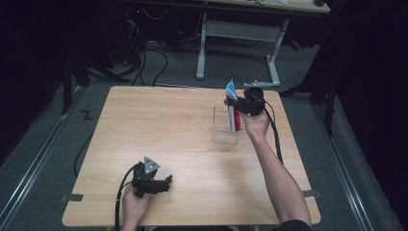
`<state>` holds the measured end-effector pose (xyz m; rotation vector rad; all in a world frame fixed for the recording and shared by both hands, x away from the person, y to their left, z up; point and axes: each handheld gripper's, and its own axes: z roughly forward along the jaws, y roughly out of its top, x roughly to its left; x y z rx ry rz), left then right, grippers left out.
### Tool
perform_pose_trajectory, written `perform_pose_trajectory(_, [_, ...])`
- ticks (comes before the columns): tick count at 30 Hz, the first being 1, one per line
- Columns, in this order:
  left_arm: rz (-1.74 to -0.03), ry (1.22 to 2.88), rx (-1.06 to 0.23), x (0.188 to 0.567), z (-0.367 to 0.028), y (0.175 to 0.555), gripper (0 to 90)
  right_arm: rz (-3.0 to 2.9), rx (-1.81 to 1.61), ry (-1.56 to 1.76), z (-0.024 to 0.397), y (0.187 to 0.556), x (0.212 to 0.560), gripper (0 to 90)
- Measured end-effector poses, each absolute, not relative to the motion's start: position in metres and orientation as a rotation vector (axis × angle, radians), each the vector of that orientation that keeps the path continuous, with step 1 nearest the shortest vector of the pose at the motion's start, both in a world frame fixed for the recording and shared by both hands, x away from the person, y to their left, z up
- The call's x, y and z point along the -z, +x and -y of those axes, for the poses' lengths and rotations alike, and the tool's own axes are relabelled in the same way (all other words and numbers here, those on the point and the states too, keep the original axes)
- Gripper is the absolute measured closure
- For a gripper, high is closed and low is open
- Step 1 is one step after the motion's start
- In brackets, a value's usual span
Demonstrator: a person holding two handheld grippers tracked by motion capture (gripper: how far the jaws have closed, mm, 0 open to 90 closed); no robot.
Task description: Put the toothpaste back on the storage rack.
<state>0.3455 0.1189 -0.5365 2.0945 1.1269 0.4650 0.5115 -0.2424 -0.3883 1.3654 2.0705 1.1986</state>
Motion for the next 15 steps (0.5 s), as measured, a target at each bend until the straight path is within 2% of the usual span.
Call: perform_pose_trajectory(15, [-1.13,2.09,-0.465,0.5367,-0.1186,0.3454,14.0,-2.124,-1.148,1.336,0.2436,0.5045,0.3986,69.2])
